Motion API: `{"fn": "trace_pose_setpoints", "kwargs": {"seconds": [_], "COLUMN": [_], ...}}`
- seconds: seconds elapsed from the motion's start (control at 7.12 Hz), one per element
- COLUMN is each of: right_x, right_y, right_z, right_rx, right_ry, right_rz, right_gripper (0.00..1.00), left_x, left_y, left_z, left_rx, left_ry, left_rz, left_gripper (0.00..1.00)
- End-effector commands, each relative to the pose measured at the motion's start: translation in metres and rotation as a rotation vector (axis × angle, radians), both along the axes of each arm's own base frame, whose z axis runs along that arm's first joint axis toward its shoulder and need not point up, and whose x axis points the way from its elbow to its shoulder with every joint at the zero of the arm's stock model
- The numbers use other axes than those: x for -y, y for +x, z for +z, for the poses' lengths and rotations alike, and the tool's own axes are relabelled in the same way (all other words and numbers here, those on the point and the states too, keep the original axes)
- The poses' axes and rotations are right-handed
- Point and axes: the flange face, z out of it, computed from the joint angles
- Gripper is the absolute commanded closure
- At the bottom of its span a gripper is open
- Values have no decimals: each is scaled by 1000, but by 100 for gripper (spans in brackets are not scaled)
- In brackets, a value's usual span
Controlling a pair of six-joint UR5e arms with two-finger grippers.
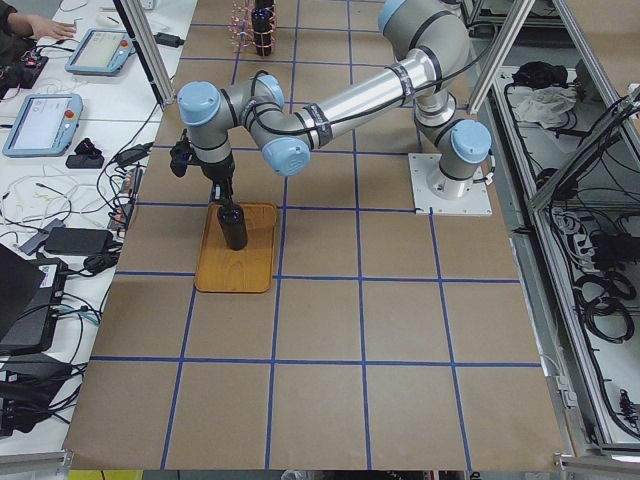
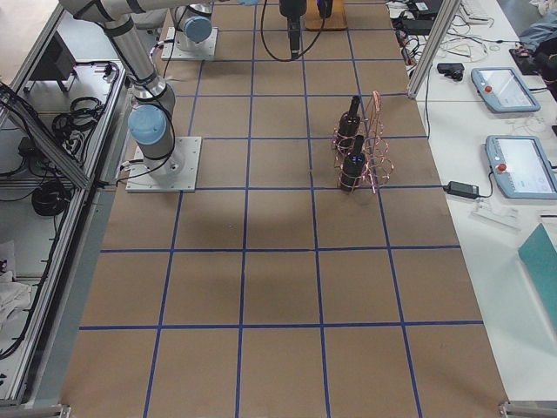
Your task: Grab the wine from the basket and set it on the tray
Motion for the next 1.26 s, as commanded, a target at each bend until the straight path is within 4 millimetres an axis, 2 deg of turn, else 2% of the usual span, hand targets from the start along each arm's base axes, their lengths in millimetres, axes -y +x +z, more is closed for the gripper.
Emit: {"fn": "trace_pose_setpoints", "kwargs": {"seconds": [0.0, 0.14, 0.28, 0.42, 0.56, 0.7, 0.84, 1.12], "right_x": [0, 0, 0, 0, 0, 0, 0, 0], "right_y": [0, 0, 0, 0, 0, 0, 0, 0], "right_z": [0, 0, 0, 0, 0, 0, 0, 0], "right_rx": [0, 0, 0, 0, 0, 0, 0, 0], "right_ry": [0, 0, 0, -1, 0, 0, -1, 0], "right_rz": [0, 0, 0, 0, 0, 0, 0, 0], "right_gripper": [0, 0, 0, 0, 0, 0, 0, 0], "left_x": [-11, -22, -39, -59, -77, -90, -96, -119], "left_y": [-3, -11, -28, -50, -80, -119, -158, -247], "left_z": [19, 34, 60, 88, 108, 125, 133, 128], "left_rx": [4, -2, -17, -23, -14, -7, 1, -11], "left_ry": [-12, 5, 27, 29, 12, -10, -20, -18], "left_rz": [5, 7, 15, 15, -7, 28, 21, -16], "left_gripper": [0, 0, 0, 0, 0, 0, 0, 0]}}
